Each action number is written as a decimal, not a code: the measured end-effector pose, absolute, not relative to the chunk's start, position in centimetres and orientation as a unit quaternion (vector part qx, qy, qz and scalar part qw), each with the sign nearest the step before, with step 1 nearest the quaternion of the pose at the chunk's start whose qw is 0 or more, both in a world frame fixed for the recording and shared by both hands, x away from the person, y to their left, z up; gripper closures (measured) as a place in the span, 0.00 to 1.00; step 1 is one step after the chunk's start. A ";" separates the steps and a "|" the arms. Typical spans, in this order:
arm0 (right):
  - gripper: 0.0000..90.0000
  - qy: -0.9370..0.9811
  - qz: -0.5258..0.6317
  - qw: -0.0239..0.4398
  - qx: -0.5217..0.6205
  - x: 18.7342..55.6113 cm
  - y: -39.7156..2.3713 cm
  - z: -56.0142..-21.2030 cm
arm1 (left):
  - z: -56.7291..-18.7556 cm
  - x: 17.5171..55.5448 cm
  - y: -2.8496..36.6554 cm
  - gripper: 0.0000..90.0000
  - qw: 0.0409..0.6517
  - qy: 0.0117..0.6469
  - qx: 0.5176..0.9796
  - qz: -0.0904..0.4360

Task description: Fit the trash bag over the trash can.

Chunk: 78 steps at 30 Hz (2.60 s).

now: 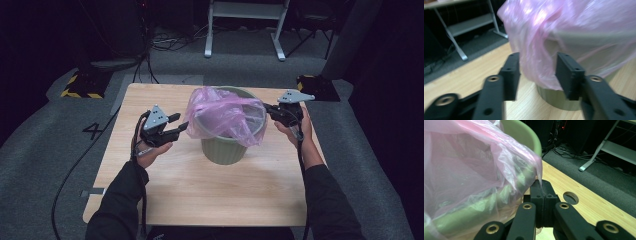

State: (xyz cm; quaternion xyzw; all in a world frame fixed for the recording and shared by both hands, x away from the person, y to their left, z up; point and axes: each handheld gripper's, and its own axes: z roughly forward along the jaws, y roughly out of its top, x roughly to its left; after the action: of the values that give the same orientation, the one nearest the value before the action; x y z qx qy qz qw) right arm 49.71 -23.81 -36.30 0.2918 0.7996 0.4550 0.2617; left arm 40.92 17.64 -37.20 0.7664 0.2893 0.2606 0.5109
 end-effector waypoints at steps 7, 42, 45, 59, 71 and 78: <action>1.00 0.796 0.453 0.267 0.298 49.5 -24.4 -36.0 | -35.1 37.4 15.0 0.28 0.531 0.236 0.762 0.286; 0.99 0.798 0.443 0.261 0.315 50.0 -24.9 -36.5 | -41.0 37.9 10.9 1.00 0.395 0.151 0.866 0.268; 0.99 0.796 0.439 0.264 0.323 50.4 -24.8 -36.6 | -41.6 38.6 11.6 1.00 0.375 0.164 0.870 0.275; 0.97 0.781 0.444 0.272 0.344 51.1 -24.9 -36.6 | -43.3 40.3 14.9 0.85 0.358 0.219 0.862 0.284; 0.96 0.768 0.460 0.279 0.348 51.0 -25.4 -35.7 | -40.8 37.0 18.5 0.18 0.464 0.240 0.822 0.227; 0.95 0.767 0.461 0.282 0.347 50.9 -25.4 -35.5 | -37.2 36.0 22.2 0.18 0.543 0.253 0.766 0.234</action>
State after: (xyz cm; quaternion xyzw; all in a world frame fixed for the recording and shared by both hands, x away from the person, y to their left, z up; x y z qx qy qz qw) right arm 50.90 -25.44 -35.50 0.3471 0.7666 0.4608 0.2819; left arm 35.97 22.24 -37.22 0.7659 0.2534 0.2337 0.5427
